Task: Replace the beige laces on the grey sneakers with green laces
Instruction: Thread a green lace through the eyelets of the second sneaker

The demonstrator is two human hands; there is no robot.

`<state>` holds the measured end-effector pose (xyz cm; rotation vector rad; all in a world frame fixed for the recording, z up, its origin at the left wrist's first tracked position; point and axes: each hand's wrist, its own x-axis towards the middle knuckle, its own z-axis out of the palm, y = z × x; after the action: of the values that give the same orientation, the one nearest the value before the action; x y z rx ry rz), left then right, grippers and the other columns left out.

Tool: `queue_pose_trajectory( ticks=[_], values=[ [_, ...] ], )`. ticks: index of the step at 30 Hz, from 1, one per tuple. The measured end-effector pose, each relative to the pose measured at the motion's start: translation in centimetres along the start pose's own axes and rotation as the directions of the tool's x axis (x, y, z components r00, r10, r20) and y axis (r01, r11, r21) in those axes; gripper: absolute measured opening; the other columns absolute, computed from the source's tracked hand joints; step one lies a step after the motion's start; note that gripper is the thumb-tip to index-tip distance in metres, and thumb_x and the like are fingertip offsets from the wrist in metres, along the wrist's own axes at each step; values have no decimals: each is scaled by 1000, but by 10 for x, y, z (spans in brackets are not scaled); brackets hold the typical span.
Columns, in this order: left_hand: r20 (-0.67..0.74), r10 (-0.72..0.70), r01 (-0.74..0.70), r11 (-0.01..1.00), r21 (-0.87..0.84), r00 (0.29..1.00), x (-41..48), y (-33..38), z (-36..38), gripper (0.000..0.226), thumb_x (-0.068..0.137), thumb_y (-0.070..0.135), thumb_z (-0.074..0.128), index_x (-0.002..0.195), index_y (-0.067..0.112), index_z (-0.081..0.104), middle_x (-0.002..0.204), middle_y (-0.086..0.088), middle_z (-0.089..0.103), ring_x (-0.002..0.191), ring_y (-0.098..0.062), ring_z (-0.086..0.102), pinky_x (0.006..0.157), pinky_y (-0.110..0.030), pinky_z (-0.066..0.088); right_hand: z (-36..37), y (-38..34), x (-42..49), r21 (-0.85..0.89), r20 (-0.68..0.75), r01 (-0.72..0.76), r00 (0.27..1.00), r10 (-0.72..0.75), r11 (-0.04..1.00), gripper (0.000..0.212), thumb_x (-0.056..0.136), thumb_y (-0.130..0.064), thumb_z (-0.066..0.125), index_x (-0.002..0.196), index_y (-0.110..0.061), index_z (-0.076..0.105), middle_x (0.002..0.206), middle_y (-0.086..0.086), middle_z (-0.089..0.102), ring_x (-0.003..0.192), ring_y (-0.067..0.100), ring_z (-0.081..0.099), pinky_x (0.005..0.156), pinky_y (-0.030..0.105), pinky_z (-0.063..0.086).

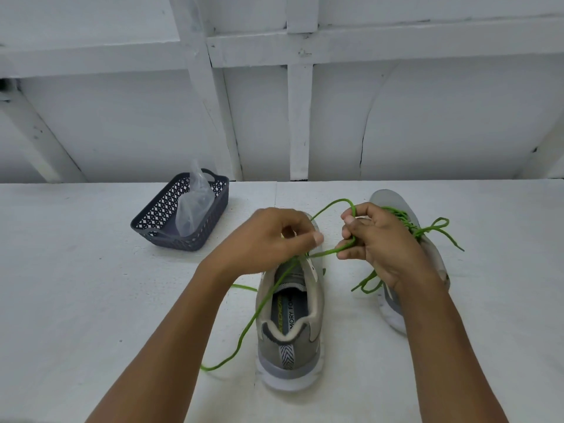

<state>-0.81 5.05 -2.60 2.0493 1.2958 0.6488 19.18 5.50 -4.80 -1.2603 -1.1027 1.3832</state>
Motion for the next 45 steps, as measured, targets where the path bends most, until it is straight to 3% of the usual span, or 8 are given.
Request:
queue_pose_trajectory(
  ticks=[8,11,14,18,22,28,36,45],
  values=[
    [79,9,-18,993,120,997,-1,0,3,19,88,40,72,86,22,77,82,11,67,73,-5,57,65,-24,41,2,-1,-2,19,-50,4,999,-3,1000,5,100,-6,52,100,-4,56,85,13,55,57,17,65,57,30,60],
    [55,-17,7,986,164,998,1,0,1,32,92,40,66,87,10,75,82,-6,70,74,-18,59,66,-31,46,2,2,-3,-431,-147,63,979,-139,900,35,94,-27,64,124,-16,49,117,3,54,91,19,66,84,37,57],
    [62,-37,23,977,212,997,2,0,1,32,92,40,67,85,9,75,79,-10,68,71,-21,57,58,-28,40,2,-4,-9,-680,12,278,930,-368,679,47,88,-42,67,129,-30,48,126,-11,42,119,14,40,98,34,39],
    [18,-41,37,985,168,999,3,3,0,21,88,36,73,85,15,78,67,7,67,60,-1,57,53,-16,40,5,-9,-15,-717,269,365,931,-247,594,7,92,-37,64,98,-34,66,100,-18,63,99,5,53,87,30,44],
    [13,-24,22,990,136,1000,0,3,-3,15,86,33,76,89,19,80,66,14,68,56,6,55,51,-9,39,4,-8,-17,-666,281,333,941,-190,668,12,93,-28,65,81,-29,66,74,-13,66,71,-2,58,68,23,45],
    [40,-15,9,988,156,999,-3,2,-3,17,90,36,70,94,22,79,63,14,64,55,4,53,51,-10,37,3,-8,-18,-547,319,256,944,-84,797,7,96,-30,60,93,-24,61,80,-9,74,80,10,66,84,38,52],
    [116,-69,49,984,172,991,-5,-6,-7,11,82,28,79,90,26,73,80,11,69,72,-1,61,65,-14,46,-7,-7,-24,-581,328,236,944,-41,779,13,91,-11,61,83,-19,68,68,-1,70,54,3,49,56,21,38],
    [142,-60,19,962,274,988,-9,-4,-7,6,80,27,80,85,24,80,84,12,69,77,-4,61,69,-25,50,-1,-1,-22,-652,296,213,955,-15,727,12,91,-18,65,81,-22,70,69,-5,71,55,4,54,53,21,43]
  ],
)
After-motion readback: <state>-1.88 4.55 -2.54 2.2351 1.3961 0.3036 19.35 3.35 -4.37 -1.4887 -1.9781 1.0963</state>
